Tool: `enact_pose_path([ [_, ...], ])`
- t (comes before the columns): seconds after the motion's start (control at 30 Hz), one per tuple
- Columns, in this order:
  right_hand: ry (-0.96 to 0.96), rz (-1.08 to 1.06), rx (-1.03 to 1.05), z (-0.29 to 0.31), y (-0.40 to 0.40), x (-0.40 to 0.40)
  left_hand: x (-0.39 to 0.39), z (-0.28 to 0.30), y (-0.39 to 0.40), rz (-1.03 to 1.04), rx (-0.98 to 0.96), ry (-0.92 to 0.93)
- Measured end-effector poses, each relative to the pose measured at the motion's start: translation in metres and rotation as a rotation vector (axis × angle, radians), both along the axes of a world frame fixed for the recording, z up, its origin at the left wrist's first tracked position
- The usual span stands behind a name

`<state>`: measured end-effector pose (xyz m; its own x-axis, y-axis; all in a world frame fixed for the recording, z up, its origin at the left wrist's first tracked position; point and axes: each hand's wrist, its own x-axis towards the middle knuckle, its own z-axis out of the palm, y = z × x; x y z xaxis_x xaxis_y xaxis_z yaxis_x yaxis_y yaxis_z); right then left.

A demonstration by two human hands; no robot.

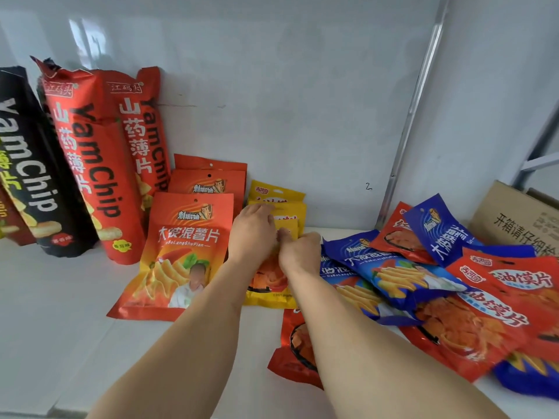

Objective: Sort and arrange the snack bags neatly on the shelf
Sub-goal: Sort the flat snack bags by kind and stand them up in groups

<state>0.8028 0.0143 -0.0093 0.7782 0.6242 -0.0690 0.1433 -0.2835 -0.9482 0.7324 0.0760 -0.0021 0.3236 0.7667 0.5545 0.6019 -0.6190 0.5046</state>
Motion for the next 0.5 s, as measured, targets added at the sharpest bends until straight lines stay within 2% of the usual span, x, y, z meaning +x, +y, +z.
enact_pose_path([
  [0.2,-0.206,0.012,-0.026,0.008,-0.024,0.024,-0.001,-0.008,-0.014,0.111,0.276,0.021],
  [0.3,-0.222,0.071,-0.09,0.009,-0.037,0.039,0.003,0.006,-0.029,0.147,0.372,-0.037],
  [0.33,-0.235,0.095,-0.128,0.01,-0.042,0.043,0.004,0.013,-0.04,0.129,0.337,-0.051],
  [0.4,-0.267,0.172,-0.146,0.014,-0.051,0.051,0.005,0.026,-0.071,0.051,0.117,-0.053],
  [0.43,-0.261,0.217,-0.118,0.016,-0.055,0.055,0.007,0.029,-0.088,0.017,0.004,-0.024],
  [0.5,-0.168,0.294,-0.023,0.022,-0.064,0.063,0.007,0.026,-0.119,-0.02,-0.101,0.115],
])
